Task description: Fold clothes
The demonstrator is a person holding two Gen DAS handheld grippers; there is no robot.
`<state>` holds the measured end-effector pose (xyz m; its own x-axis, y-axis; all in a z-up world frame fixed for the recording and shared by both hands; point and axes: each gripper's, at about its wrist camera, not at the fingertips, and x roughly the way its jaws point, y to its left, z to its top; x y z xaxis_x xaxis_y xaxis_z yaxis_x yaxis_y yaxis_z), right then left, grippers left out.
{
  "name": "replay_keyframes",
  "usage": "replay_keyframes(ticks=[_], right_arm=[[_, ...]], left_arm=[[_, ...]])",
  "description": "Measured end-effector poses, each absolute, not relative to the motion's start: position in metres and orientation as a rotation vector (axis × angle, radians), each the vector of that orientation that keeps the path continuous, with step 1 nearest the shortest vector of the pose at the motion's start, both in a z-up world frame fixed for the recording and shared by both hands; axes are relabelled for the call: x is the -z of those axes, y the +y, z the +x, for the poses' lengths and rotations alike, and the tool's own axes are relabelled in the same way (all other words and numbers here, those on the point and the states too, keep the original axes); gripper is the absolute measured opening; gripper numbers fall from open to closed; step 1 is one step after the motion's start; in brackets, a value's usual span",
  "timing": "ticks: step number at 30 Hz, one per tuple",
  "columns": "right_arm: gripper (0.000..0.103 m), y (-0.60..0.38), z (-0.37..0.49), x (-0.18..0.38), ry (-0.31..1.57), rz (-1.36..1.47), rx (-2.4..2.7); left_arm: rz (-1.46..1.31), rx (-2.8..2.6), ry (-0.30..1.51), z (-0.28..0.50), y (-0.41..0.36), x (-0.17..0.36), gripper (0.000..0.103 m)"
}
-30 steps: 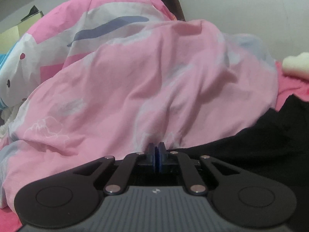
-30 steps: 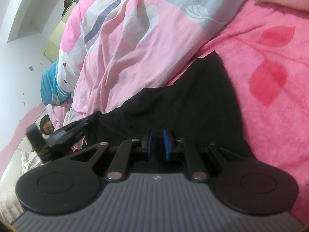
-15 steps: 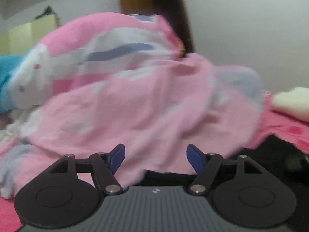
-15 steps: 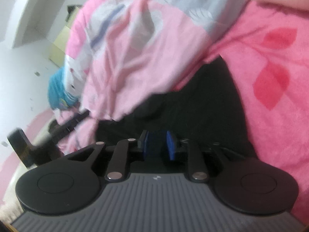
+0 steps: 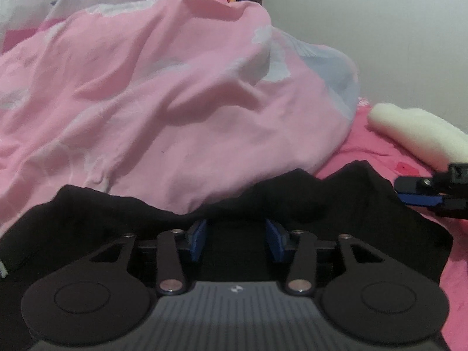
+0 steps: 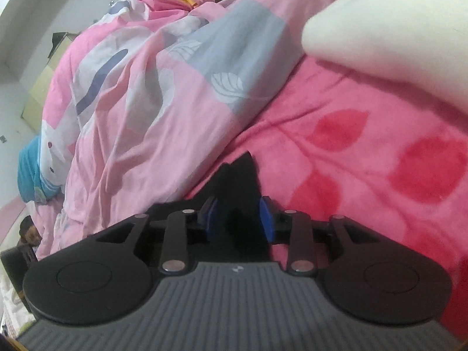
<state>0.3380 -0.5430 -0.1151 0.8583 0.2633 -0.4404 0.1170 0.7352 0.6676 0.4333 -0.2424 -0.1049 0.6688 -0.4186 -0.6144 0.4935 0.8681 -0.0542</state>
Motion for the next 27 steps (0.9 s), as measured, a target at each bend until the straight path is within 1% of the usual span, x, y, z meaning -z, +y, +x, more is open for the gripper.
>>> replay_keyframes(ticks=[2, 5, 8, 10, 11, 12, 13, 19, 22, 24, 27], right_arm=[[0.037, -0.541, 0.348, 0.117, 0.559, 0.742, -0.088], [0.042, -0.54, 0.363, 0.11, 0.573, 0.716, -0.109], [0.042, -0.542, 0.381, 0.11, 0.597, 0.728, -0.139], [0.038, -0.543, 0.389, 0.112, 0.609, 0.725, -0.165], [0.022, -0.542, 0.39, 0.112, 0.611, 0.721, -0.176], [0.003, -0.541, 0.392, 0.113, 0.612, 0.717, -0.187], [0.003, -0.541, 0.393, 0.113, 0.614, 0.713, -0.198], [0.002, -0.541, 0.371, 0.092, 0.401, 0.622, -0.158], [0.002, -0.539, 0.381, 0.107, 0.458, 0.585, -0.096], [0.002, -0.543, 0.39, 0.118, 0.515, 0.615, -0.071], [0.002, -0.556, 0.389, 0.122, 0.504, 0.703, -0.067]], left_arm=[[0.129, 0.52, 0.658, 0.431, -0.244, 0.105, 0.054], [0.151, 0.517, 0.649, 0.427, -0.248, 0.106, 0.055], [0.158, 0.515, 0.643, 0.425, -0.249, 0.106, 0.056], [0.156, 0.517, 0.64, 0.424, -0.25, 0.106, 0.056], [0.155, 0.517, 0.638, 0.424, -0.25, 0.106, 0.056], [0.154, 0.517, 0.636, 0.423, -0.25, 0.106, 0.056], [0.154, 0.516, 0.636, 0.423, -0.249, 0.106, 0.056], [0.168, 0.508, 0.634, 0.422, -0.25, 0.105, 0.056], [0.176, 0.504, 0.633, 0.422, -0.251, 0.105, 0.056], [0.182, 0.502, 0.632, 0.422, -0.251, 0.105, 0.056], [0.187, 0.499, 0.631, 0.422, -0.252, 0.105, 0.056]])
